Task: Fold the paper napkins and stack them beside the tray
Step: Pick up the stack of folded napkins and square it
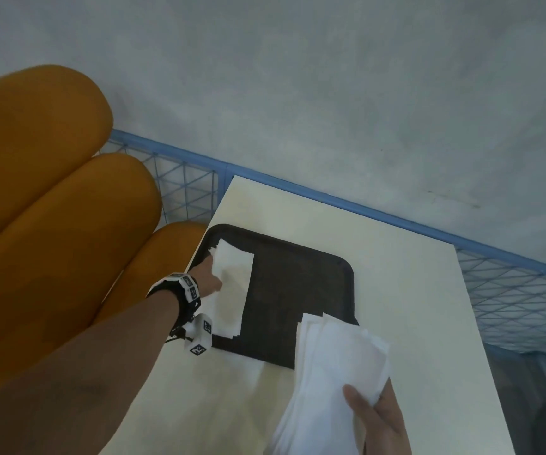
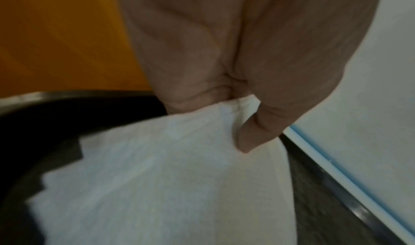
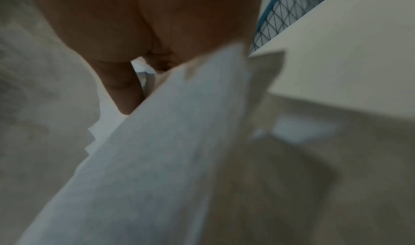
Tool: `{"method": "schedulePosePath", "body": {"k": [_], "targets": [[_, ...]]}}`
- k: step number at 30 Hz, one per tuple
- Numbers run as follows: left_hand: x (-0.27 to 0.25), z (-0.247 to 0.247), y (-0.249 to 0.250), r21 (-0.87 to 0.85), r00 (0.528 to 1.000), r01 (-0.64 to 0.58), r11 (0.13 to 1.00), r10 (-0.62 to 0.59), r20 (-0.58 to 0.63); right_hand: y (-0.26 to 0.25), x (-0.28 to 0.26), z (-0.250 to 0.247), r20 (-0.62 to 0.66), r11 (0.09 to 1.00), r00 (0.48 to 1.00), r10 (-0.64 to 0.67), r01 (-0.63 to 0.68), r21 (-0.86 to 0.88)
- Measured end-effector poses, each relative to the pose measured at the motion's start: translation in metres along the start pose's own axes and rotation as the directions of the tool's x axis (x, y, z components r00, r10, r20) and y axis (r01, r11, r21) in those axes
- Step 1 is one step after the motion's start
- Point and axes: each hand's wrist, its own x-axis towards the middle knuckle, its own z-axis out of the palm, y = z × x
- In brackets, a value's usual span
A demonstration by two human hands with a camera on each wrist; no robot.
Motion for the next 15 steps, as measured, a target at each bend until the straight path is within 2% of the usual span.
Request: {"method": "schedulePosePath", "body": {"k": [4, 10, 15], "targets": [[0.010, 0.013, -0.007, 0.034, 0.994, 0.070, 0.997, -0.067, -0.080, -0.001, 0.035, 0.023, -0.013, 0.991, 0.992, 0.125, -0.126, -0.044], [0.004, 0.035, -0.017, 0.234, 0.970, 0.038, 0.972, 0.019, -0.240, -0.014, 0.117, 0.081, -0.025, 0.955, 0.992, 0.126, -0.128, -0.268], [0.000, 0.044, -0.037, 0.341, 0.982, -0.075, 0.937, 0.129, -0.138, 0.006, 0.178, 0.112, -0.031, 0.914, 0.982, 0.185, -0.184, -0.361]]}}
